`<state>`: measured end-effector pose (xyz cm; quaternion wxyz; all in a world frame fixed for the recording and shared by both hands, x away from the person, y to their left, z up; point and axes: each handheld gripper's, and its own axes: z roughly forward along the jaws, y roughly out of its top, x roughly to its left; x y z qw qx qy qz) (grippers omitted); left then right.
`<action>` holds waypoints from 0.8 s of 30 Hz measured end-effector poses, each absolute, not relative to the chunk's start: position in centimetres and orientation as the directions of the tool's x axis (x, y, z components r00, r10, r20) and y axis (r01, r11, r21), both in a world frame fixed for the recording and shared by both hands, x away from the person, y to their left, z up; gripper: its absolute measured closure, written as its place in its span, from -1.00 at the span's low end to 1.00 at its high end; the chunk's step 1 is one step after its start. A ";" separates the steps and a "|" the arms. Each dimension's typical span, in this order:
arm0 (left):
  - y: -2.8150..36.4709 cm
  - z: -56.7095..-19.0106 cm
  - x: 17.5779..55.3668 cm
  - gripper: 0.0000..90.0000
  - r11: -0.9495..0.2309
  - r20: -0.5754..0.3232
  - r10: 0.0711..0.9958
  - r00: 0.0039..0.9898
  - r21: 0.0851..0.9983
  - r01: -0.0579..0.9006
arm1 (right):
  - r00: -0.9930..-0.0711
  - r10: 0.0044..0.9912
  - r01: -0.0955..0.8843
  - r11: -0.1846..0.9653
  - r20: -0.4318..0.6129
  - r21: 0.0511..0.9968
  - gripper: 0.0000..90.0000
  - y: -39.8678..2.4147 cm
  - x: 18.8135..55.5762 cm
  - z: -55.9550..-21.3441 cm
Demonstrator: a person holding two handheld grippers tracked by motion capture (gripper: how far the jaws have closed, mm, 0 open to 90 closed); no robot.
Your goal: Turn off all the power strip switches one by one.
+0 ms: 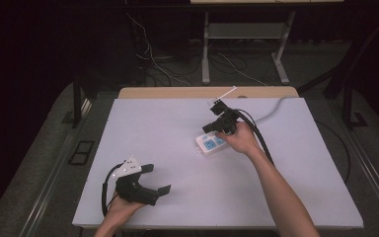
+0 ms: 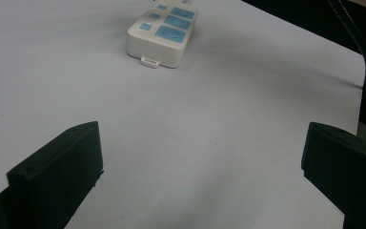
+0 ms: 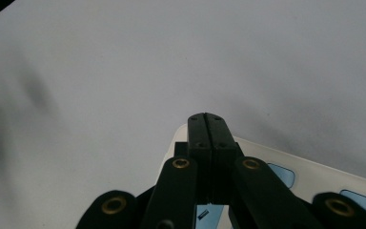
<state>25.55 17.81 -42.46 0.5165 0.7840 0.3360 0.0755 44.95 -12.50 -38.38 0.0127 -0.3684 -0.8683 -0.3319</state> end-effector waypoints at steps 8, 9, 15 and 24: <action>17.9 -42.4 25.6 -1.00 -0.242 -0.227 0.605 0.763 0.861 0.448 | -0.723 0.635 0.656 0.507 0.272 0.559 0.99 -12.7 45.2 -39.7; 17.9 -42.4 25.6 -1.00 -0.242 -0.227 0.605 0.763 0.861 0.448 | -0.717 0.639 0.663 0.500 0.280 0.557 0.99 -12.7 45.2 -39.8; 17.8 -42.5 25.6 -1.00 -0.245 -0.227 0.602 0.765 0.860 0.448 | -0.714 0.638 0.666 0.492 0.287 0.561 0.99 -12.8 45.2 -40.7; 17.9 -42.5 25.6 -1.00 -0.245 -0.227 0.602 0.766 0.860 0.447 | -0.704 0.645 0.675 0.480 0.296 0.560 0.99 -12.6 45.4 -41.4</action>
